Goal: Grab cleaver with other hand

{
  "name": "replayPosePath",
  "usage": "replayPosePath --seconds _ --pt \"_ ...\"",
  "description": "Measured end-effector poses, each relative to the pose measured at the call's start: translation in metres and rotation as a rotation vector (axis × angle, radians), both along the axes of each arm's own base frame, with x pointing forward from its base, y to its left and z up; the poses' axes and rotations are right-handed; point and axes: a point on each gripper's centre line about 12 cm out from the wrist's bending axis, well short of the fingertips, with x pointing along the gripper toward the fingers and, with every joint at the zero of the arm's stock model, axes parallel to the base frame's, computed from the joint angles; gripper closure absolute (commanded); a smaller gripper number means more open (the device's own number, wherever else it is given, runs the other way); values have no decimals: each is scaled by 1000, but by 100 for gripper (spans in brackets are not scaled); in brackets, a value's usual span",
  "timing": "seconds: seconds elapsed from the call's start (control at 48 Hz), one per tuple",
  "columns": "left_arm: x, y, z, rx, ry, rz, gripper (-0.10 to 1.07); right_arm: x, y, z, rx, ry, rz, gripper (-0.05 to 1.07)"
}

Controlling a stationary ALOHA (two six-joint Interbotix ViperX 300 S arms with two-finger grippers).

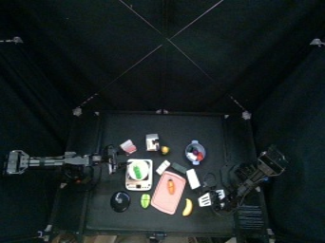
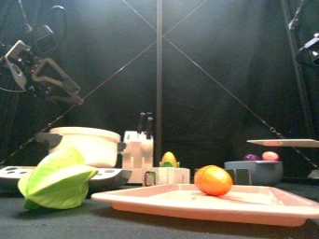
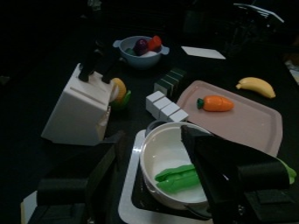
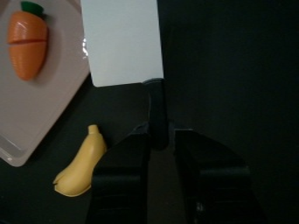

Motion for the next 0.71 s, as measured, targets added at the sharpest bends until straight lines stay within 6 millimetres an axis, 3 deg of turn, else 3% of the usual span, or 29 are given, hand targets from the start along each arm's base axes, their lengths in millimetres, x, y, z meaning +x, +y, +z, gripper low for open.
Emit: replayPosePath --seconds 0.208,0.354,0.708 --pt "1 -1 4 4 -34 -5 8 23 -9 29 -111 15 133 52" --pt "6 -5 13 11 -90 -28 8 44 -24 53 -281 112 297 52" --pt "34 -32 26 -3 -138 -153 8 85 -60 61 -560 327 546 52"
